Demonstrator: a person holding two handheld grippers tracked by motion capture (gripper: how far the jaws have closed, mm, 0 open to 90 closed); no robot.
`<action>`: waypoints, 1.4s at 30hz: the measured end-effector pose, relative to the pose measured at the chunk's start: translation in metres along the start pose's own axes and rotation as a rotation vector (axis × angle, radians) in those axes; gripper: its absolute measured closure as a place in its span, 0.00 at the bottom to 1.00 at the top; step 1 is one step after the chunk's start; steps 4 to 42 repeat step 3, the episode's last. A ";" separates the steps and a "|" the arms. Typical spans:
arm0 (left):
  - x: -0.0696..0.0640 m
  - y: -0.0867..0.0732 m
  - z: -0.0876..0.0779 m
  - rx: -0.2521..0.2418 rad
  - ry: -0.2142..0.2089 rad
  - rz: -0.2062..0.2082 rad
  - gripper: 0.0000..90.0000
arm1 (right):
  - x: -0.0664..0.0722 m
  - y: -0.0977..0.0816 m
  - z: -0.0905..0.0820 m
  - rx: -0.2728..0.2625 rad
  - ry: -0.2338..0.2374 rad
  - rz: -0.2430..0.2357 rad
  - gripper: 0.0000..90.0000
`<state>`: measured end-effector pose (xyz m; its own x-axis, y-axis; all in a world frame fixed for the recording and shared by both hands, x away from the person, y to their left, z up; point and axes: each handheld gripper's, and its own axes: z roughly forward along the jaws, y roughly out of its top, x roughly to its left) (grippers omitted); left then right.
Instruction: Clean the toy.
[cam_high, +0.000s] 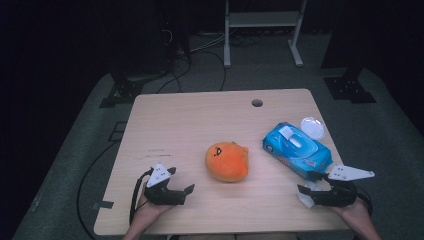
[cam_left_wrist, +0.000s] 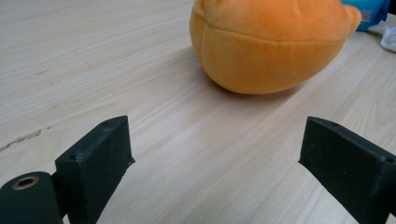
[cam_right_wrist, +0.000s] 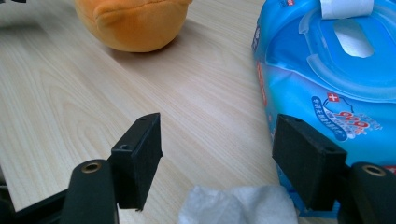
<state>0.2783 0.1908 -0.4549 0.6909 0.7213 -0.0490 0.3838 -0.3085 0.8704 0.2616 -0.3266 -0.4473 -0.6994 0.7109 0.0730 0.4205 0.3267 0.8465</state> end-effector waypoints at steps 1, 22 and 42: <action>0.000 -0.002 0.000 0.002 -0.003 -0.007 0.10 | 0.001 -0.002 0.000 -0.006 -0.002 -0.004 0.35; 0.001 -0.004 0.000 0.006 -0.002 -0.011 0.10 | 0.003 -0.006 0.001 -0.020 -0.005 -0.002 0.34; 0.001 -0.004 0.000 0.006 -0.002 -0.011 0.10 | 0.003 -0.006 0.001 -0.020 -0.005 -0.002 0.34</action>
